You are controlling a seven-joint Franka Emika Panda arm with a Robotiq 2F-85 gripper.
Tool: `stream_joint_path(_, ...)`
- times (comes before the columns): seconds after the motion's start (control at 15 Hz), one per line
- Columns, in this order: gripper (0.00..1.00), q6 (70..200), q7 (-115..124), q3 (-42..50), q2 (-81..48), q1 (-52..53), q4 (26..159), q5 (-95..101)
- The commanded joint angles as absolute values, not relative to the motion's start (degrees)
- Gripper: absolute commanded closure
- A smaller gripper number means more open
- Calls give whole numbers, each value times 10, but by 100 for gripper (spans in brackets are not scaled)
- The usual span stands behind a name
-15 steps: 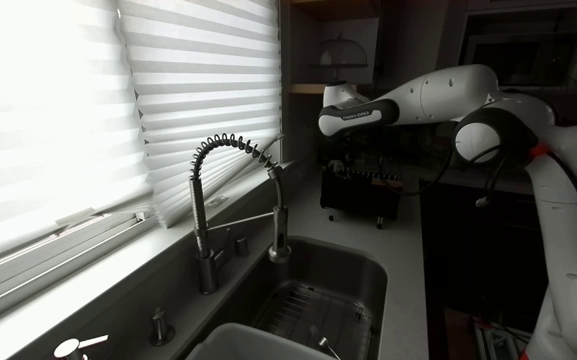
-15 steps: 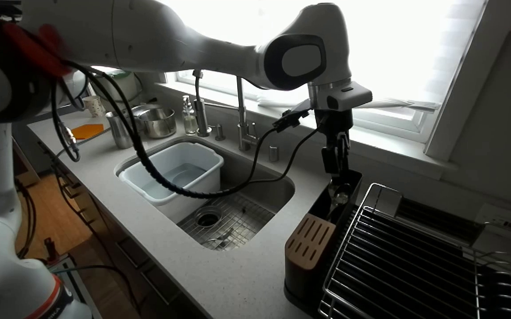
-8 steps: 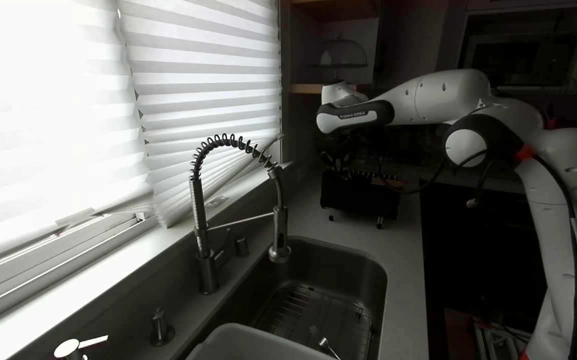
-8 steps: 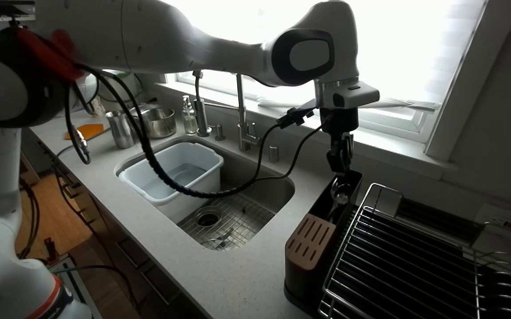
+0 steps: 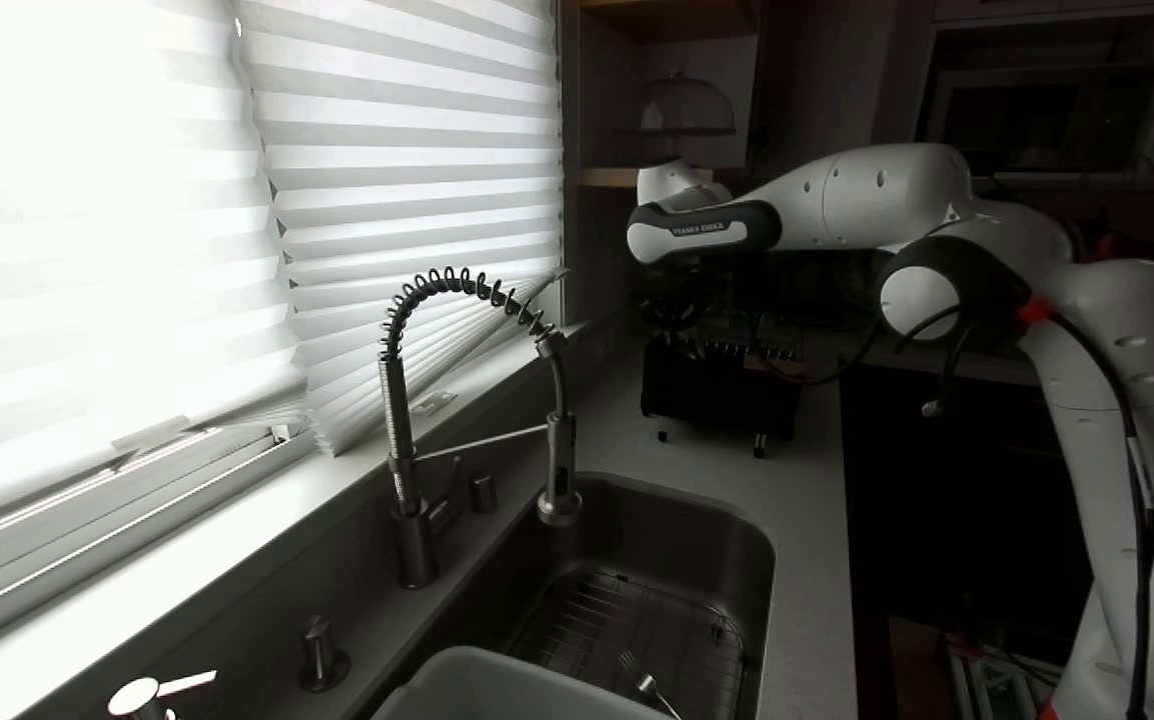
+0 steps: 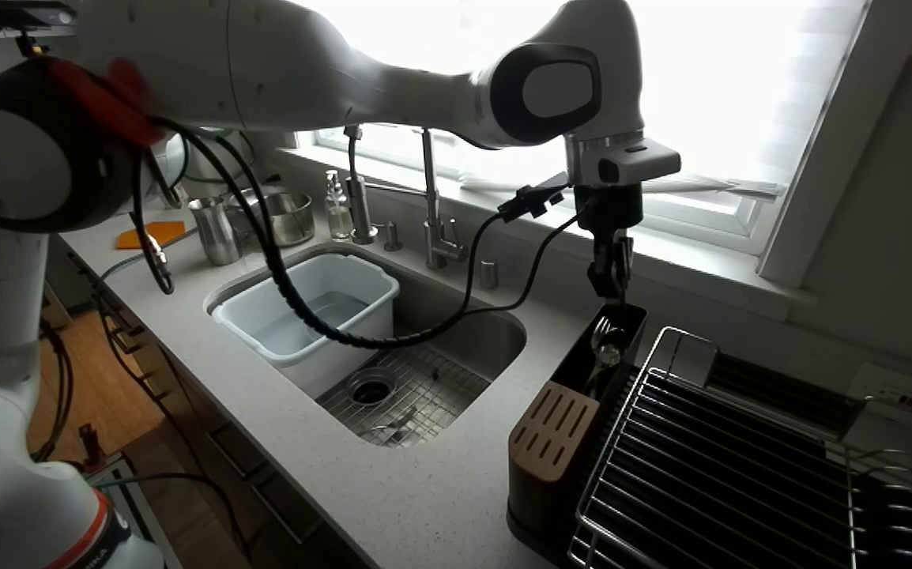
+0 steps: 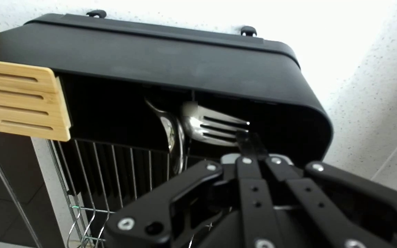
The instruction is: Swap the position of the fork and spoon
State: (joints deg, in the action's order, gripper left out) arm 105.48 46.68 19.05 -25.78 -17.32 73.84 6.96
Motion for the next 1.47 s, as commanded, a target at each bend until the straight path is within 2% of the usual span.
stream_joint_path(0.0, 100, 1010, 465, 193, -267, -178, 719, 69)
stream_joint_path(0.73, 100, 916, 430, 197, -221, -187, 693, 60)
stream_joint_path(0.8, 74, 913, 428, 196, -222, -188, 693, 59)
stream_joint_path(0.87, 72, 920, 425, 195, -224, -189, 695, 58)
stream_joint_path(1.0, 60, 933, 427, 194, -233, -190, 696, 52)
stream_joint_path(1.4, 14, 939, 581, 197, -251, -191, 699, -23)
